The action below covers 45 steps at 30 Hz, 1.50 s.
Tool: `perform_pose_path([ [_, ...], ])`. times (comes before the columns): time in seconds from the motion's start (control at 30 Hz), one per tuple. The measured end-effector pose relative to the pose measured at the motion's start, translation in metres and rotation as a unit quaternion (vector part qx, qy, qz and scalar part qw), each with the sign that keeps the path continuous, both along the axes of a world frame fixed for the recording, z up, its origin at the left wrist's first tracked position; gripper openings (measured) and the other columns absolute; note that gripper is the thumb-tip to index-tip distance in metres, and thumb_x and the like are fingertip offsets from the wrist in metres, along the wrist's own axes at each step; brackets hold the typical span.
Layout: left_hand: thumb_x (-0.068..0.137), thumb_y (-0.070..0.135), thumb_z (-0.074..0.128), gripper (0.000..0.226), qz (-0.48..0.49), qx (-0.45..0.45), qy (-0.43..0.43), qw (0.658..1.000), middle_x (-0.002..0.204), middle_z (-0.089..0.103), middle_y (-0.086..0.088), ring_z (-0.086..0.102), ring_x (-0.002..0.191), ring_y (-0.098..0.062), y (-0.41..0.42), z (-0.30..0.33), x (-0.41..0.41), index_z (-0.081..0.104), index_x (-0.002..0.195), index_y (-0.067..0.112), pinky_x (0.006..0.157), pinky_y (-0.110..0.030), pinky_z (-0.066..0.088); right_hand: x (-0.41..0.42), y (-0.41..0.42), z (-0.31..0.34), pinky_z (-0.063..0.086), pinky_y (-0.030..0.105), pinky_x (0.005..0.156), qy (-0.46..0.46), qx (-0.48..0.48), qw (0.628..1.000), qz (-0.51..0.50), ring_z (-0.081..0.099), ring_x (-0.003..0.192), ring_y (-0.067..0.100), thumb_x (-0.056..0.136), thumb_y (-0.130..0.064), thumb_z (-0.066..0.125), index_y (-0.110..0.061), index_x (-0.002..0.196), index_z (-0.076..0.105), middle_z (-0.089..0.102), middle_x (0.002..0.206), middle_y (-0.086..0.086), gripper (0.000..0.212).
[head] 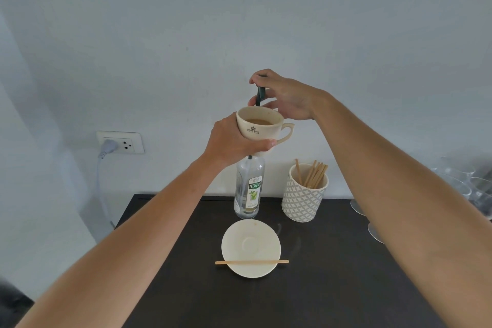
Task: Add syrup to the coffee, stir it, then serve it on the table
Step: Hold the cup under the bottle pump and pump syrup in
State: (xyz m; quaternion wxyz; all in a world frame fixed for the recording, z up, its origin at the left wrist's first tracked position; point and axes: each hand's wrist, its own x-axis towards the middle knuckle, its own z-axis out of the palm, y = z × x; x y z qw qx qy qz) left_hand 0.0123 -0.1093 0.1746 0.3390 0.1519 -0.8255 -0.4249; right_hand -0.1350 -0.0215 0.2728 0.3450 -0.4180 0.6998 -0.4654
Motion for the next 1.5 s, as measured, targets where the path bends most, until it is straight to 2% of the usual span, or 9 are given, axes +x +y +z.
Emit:
perform_pose_path([
  [0.2, 0.062, 0.042, 0.092, 0.067, 0.000, -0.002, 0.001, 1.000, 0.099, 0.069, 0.016, 0.064, 0.083, 0.007, 0.000, 0.000, -0.001, 0.063, 0.120, 0.026, 0.063, -0.013, 0.055, 0.000, 0.000, -0.002, 0.051, 0.031, 0.063, 0.007, -0.003, 1.000, 0.001, 0.060, 0.081, 0.024, 0.100, -0.049, 0.054, -0.030, 0.123, 0.050, 0.067, 0.107, 0.008, 0.030],
  [0.37, 0.059, 0.044, 0.092, 0.069, 0.004, -0.003, -0.002, 1.000, 0.100, 0.071, 0.015, 0.067, 0.085, 0.004, -0.001, 0.000, -0.002, 0.065, 0.120, 0.027, 0.067, -0.017, 0.057, 0.001, 0.000, -0.004, 0.051, 0.031, 0.065, 0.006, -0.006, 1.000, 0.001, 0.060, 0.081, 0.023, 0.100, -0.051, 0.054, -0.031, 0.124, 0.050, 0.067, 0.106, 0.007, 0.031],
  [0.57, 0.058, 0.047, 0.092, 0.071, 0.010, -0.009, -0.002, 1.000, 0.101, 0.070, 0.016, 0.066, 0.091, 0.003, -0.002, 0.000, -0.004, 0.064, 0.120, 0.028, 0.068, -0.012, 0.053, 0.001, 0.001, -0.003, 0.049, 0.030, 0.064, 0.010, -0.005, 1.000, -0.005, 0.060, 0.081, 0.021, 0.100, -0.048, 0.055, -0.031, 0.124, 0.050, 0.067, 0.103, 0.006, 0.030],
  [0.73, 0.057, 0.049, 0.092, 0.071, 0.010, -0.011, -0.003, 1.000, 0.101, 0.070, 0.017, 0.065, 0.091, 0.003, -0.003, -0.001, -0.004, 0.064, 0.120, 0.029, 0.071, -0.015, 0.055, 0.001, 0.000, -0.005, 0.051, 0.032, 0.068, 0.002, -0.005, 1.000, -0.006, 0.059, 0.088, 0.025, 0.100, -0.050, 0.054, -0.031, 0.127, 0.050, 0.067, 0.107, 0.007, 0.033],
  [0.93, 0.060, 0.044, 0.092, 0.070, -0.003, -0.009, -0.001, 1.000, 0.100, 0.068, 0.018, 0.063, 0.085, 0.011, -0.001, -0.002, -0.001, 0.062, 0.121, 0.027, 0.063, -0.010, 0.052, 0.001, 0.004, -0.004, 0.051, 0.036, 0.072, -0.014, -0.014, 1.000, -0.015, 0.061, 0.085, 0.027, 0.099, -0.053, 0.053, -0.032, 0.122, 0.055, 0.070, 0.112, 0.011, 0.031],
  [1.13, 0.061, 0.043, 0.092, 0.071, -0.003, -0.006, -0.006, 1.000, 0.103, 0.070, 0.013, 0.062, 0.087, 0.013, 0.002, -0.002, 0.000, 0.063, 0.123, 0.025, 0.059, -0.009, 0.051, 0.008, 0.006, -0.005, 0.053, 0.038, 0.079, 0.014, -0.011, 0.999, -0.034, 0.068, 0.091, 0.024, 0.099, -0.063, 0.045, -0.039, 0.135, 0.051, 0.069, 0.125, 0.009, 0.044],
  [1.27, 0.058, 0.047, 0.092, 0.071, 0.010, -0.011, -0.012, 1.000, 0.101, 0.070, 0.016, 0.064, 0.087, 0.008, 0.003, -0.003, 0.004, 0.064, 0.120, 0.028, 0.062, -0.008, 0.050, 0.014, 0.008, -0.010, 0.056, 0.042, 0.090, 0.052, -0.008, 0.997, -0.061, 0.065, 0.112, 0.026, 0.093, -0.073, 0.041, -0.038, 0.136, 0.050, 0.066, 0.126, 0.003, 0.055],
  [1.37, 0.055, 0.054, 0.091, 0.076, 0.024, -0.031, -0.019, 0.999, 0.102, 0.070, 0.018, 0.065, 0.094, 0.002, 0.004, -0.007, 0.007, 0.063, 0.121, 0.030, 0.074, -0.016, 0.054, 0.015, 0.016, -0.017, 0.051, 0.049, 0.102, 0.070, -0.033, 0.993, -0.092, 0.061, 0.119, 0.024, 0.092, -0.075, 0.043, -0.040, 0.138, 0.048, 0.064, 0.125, -0.002, 0.057],
  [1.5, 0.054, 0.057, 0.090, 0.078, 0.032, -0.039, -0.019, 0.999, 0.105, 0.070, 0.018, 0.065, 0.097, -0.001, 0.009, -0.015, 0.014, 0.063, 0.122, 0.030, 0.082, -0.026, 0.058, 0.019, 0.033, -0.030, 0.044, 0.047, 0.109, 0.092, -0.081, 0.982, -0.146, 0.058, 0.119, 0.015, 0.093, -0.072, 0.046, -0.045, 0.131, 0.051, 0.068, 0.120, -0.007, 0.048],
])
